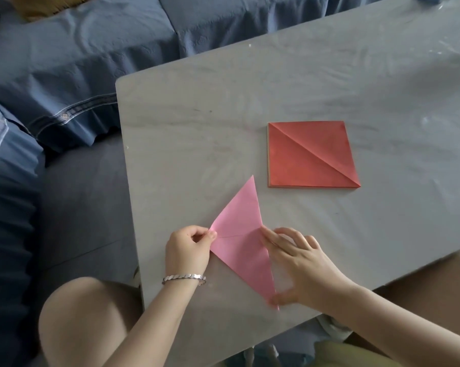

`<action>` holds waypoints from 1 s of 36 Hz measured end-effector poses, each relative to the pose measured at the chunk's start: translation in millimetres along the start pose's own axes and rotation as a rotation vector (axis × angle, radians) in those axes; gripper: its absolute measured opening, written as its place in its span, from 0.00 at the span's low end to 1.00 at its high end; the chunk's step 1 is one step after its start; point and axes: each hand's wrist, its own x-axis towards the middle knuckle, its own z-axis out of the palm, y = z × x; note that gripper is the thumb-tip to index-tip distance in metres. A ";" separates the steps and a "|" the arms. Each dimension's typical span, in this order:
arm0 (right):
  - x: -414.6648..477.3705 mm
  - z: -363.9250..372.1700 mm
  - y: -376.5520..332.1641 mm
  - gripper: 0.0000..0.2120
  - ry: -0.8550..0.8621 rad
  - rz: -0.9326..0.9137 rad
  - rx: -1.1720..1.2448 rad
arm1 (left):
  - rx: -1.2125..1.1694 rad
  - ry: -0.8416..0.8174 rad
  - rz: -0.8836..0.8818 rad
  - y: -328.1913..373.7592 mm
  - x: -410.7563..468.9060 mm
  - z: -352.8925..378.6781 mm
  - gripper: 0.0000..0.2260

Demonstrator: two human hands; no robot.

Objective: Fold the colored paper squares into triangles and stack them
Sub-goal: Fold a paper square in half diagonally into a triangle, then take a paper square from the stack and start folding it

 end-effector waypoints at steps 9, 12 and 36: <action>3.5 -32.3 29.9 0.26 0.302 0.014 0.285 | 0.192 0.131 0.287 25.1 30.0 -21.8 0.06; 16.1 -44.3 46.6 0.14 0.449 0.147 0.236 | 0.192 0.200 0.324 44.2 61.7 -36.1 0.07; 51.8 -71.7 110.3 0.23 0.203 0.322 0.135 | 0.386 -0.084 0.561 41.7 27.4 -12.6 0.08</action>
